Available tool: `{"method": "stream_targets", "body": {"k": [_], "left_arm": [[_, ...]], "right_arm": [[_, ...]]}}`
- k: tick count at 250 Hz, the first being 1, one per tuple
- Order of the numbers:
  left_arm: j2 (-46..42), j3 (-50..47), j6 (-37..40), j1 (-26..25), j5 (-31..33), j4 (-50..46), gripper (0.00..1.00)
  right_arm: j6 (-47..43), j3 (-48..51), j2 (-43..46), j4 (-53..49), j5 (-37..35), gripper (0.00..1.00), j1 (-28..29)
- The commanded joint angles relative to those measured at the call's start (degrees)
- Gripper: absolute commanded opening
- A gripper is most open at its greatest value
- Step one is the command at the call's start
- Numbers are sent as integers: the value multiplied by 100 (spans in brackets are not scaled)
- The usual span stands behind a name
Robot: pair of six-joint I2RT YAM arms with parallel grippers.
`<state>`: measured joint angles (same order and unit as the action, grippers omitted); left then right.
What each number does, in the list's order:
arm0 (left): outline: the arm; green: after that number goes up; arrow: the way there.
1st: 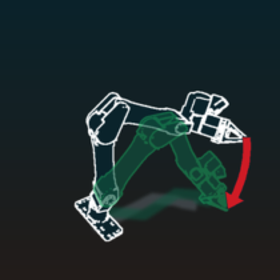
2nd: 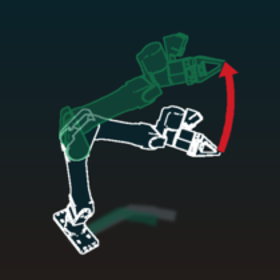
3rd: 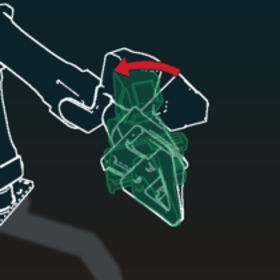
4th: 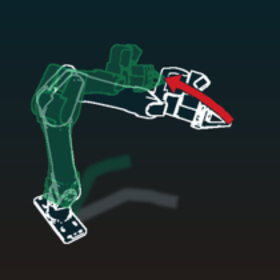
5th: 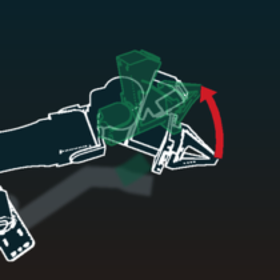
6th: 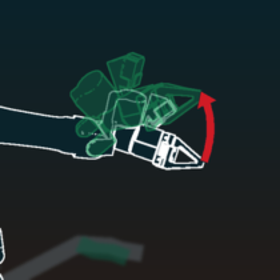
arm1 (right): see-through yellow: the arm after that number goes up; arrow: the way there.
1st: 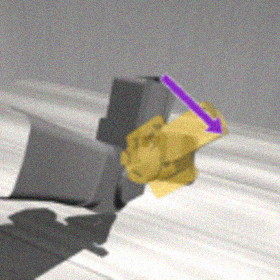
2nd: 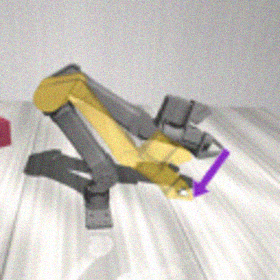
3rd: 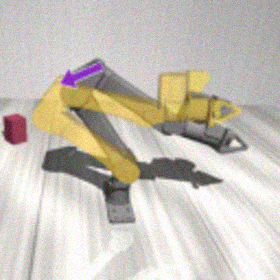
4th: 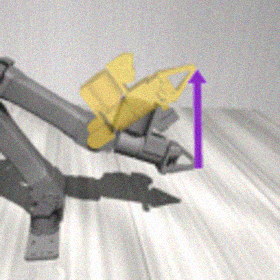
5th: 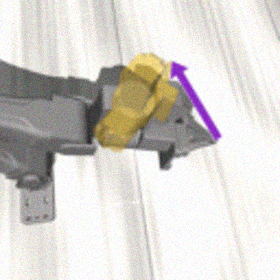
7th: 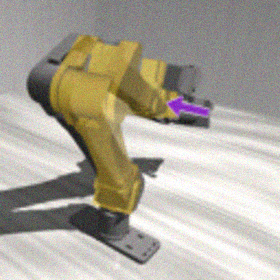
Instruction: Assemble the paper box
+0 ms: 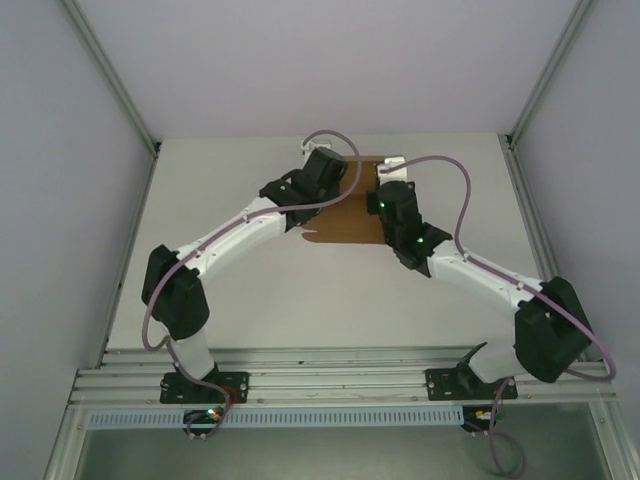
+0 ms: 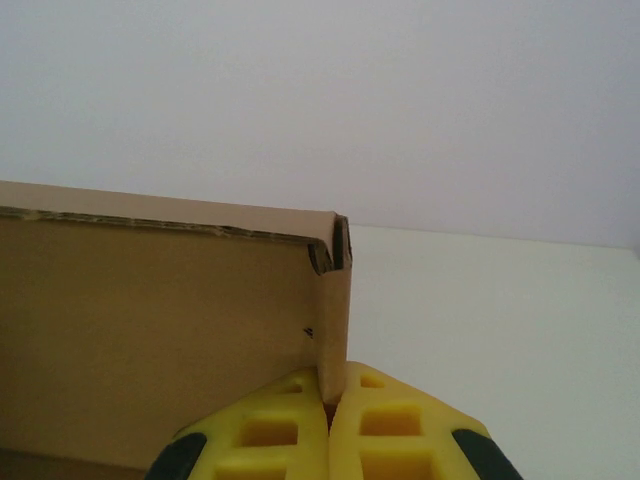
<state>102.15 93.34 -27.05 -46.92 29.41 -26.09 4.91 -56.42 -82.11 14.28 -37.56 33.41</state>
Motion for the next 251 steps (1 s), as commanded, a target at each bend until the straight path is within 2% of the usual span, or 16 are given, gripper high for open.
{"method": "stream_targets", "body": {"k": [1,32,66,81,91,106,115,126,147,158,173,192,233,251], "left_arm": [[-25,401,-349,-99,836,-686,0],[-102,422,-526,-121,918,-815,0],[-165,431,-539,-151,1026,-855,0],[-161,424,-541,-142,1048,-871,0],[-153,433,-545,-142,1020,-847,0],[-122,439,-523,-140,879,-776,0],[-100,439,-483,-126,708,-719,0],[-74,448,-468,-108,540,-649,0],[-38,474,-457,-115,427,-635,0],[-28,468,-458,-107,425,-629,0],[-22,456,-459,-108,430,-621,0],[-3,457,-448,-111,408,-610,0],[42,460,-442,-118,355,-589,0],[24,428,-441,-116,347,-573,0]], "right_arm": [[49,-238,-369,-568,-1678,4,-158],[523,-326,-532,-1011,-1825,3,-484],[-346,-310,-880,-360,-2444,3,-570],[-530,-294,-981,-194,-2451,4,-596],[-469,-301,-965,-308,-2057,6,-616],[-183,-206,-763,-443,-1029,11,-649],[-13,-103,-601,-427,-36,16,-701],[208,-6,-428,-374,801,19,-769],[392,92,-158,-283,1887,28,-844],[447,114,-18,-291,2195,33,-853],[487,142,178,-321,2597,44,-877],[572,242,555,-273,2949,50,-908],[664,393,1153,-340,3386,80,-993],[704,365,1253,-498,3341,80,-1019]]}}
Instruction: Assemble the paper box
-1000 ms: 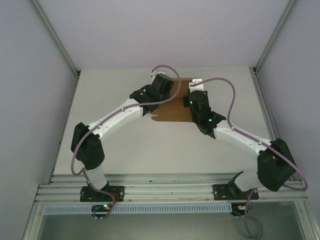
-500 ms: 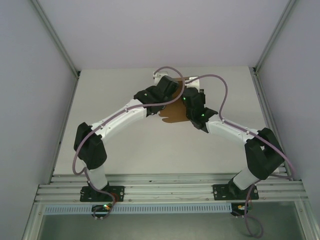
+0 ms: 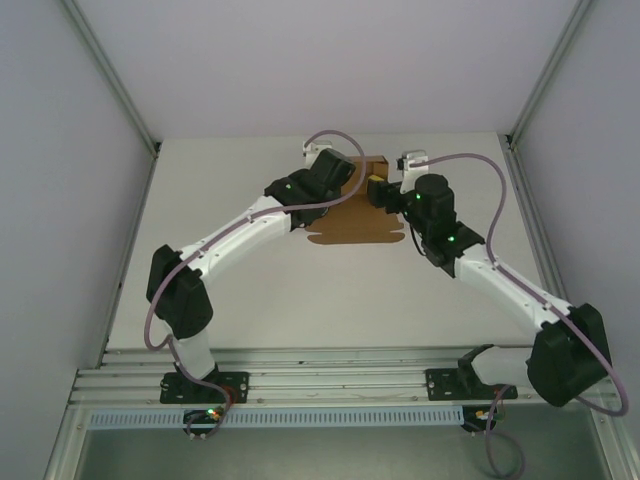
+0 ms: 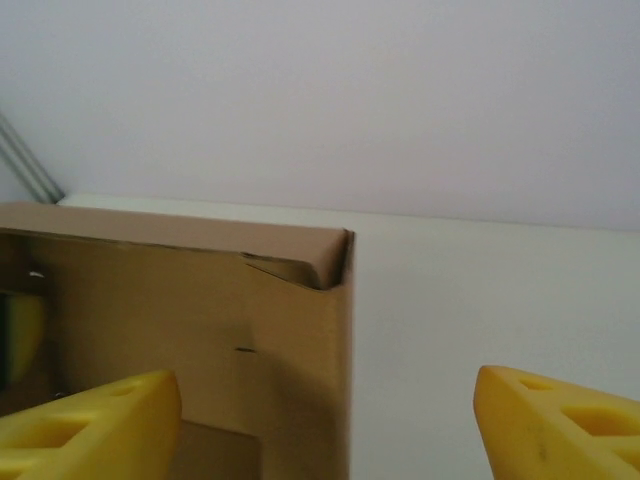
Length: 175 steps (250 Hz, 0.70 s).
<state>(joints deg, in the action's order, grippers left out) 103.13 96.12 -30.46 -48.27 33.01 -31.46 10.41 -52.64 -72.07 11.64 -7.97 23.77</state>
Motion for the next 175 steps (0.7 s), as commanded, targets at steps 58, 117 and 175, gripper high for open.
{"method": "stream_targets", "body": {"k": [58,117,175], "left_arm": [[-218,-10,-44,18,-34,83,0],[-356,-196,5,8,-198,272,0],[-363,-189,60,-24,-208,272,0]], "right_arm": [[-70,-167,167,-982,925,70,-246],[238,-317,-234,-815,1891,65,-759],[336,-648,-742,-684,1939,54,-769]]}}
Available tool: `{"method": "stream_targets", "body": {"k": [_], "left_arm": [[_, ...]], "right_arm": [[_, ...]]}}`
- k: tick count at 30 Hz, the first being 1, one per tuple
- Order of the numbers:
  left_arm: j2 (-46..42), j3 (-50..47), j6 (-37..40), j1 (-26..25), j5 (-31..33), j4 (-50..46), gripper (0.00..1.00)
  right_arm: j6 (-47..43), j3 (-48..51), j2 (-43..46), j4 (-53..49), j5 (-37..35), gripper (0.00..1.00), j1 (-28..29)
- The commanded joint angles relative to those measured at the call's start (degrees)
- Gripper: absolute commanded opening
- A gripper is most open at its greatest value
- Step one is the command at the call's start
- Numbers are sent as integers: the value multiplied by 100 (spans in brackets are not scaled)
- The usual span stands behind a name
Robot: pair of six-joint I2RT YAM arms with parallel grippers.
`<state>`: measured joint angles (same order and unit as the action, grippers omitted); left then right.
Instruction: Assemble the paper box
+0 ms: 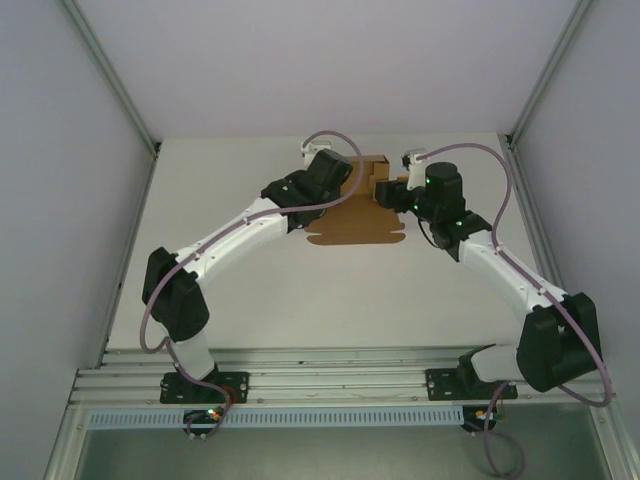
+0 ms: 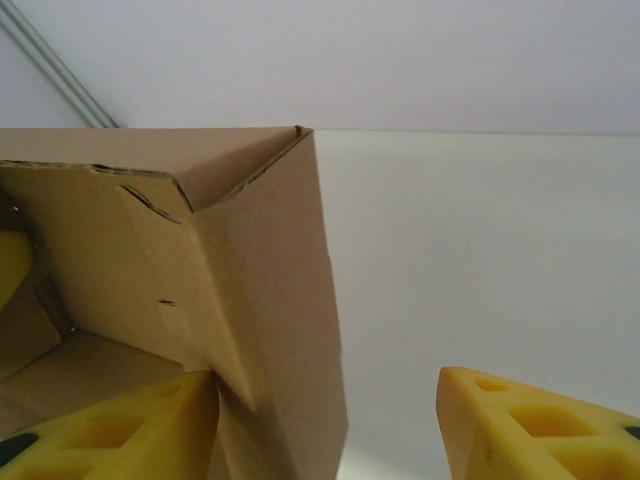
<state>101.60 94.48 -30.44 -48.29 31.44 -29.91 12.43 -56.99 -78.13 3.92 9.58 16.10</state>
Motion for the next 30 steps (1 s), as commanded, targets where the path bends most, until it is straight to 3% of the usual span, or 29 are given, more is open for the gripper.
{"method": "stream_targets", "body": {"k": [1,13,17,20,24,30], "left_arm": [[-211,-26,56,-22,-50,113,0],[-119,146,77,-186,-189,82,0],[-37,224,35,-189,-157,14,0],[47,335,-40,-202,-64,-102,0],[198,590,-108,-189,167,-356,0],[246,620,-328,-45,359,-659,0]], "right_arm": [[136,-210,-143,89,180,54,3],[400,-290,-789,599,-1099,36,60],[332,-296,-909,817,-1413,24,153],[57,-452,-1003,605,-2436,19,421],[-251,-859,-1270,26,-4344,16,837],[-193,-1203,-1511,-740,-5852,13,874]]}}
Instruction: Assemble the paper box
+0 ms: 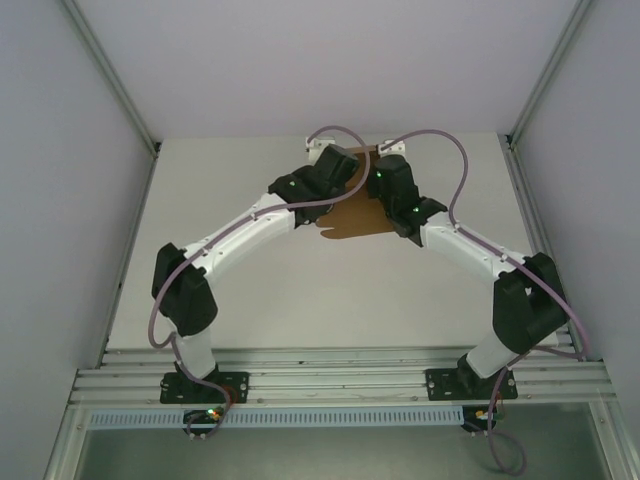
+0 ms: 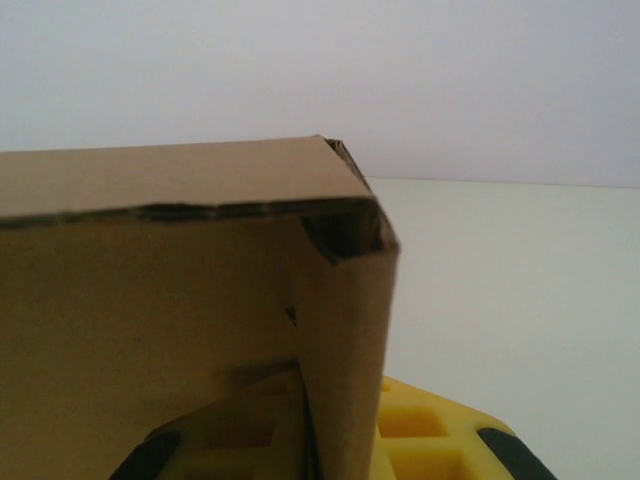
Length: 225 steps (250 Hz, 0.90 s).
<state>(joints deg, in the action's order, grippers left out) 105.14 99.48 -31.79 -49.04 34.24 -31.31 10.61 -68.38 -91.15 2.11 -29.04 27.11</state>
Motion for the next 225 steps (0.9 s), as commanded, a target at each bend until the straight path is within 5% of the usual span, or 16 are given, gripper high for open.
{"method": "stream_targets", "body": {"k": [1,35,49,91,119,135,193,225], "left_arm": [[-117,90,-196,51,65,-493,0],[-82,124,-196,90,40,-528,0],[-73,118,-173,113,-67,-481,0],[-82,24,-64,199,-480,-269,0],[-189,-208,176,229,-843,50,0],[-280,-402,346,269,-1115,308,0],[-511,-798,1034,562,-1794,390,0],[-577,-896,3077,961,-3877,234,0]], "right_arm": [[-27,-64,-208,-569,-2076,13,-228],[-440,-123,-265,-468,-2312,15,-130],[-741,62,-144,-80,-1872,28,-68],[-292,705,715,485,1891,61,-330],[73,1077,1081,1083,3648,94,-626],[300,1175,1440,1244,4140,100,-755],[801,1380,2249,912,4229,99,-1116],[818,1361,2750,-193,3764,100,-1320]]}}
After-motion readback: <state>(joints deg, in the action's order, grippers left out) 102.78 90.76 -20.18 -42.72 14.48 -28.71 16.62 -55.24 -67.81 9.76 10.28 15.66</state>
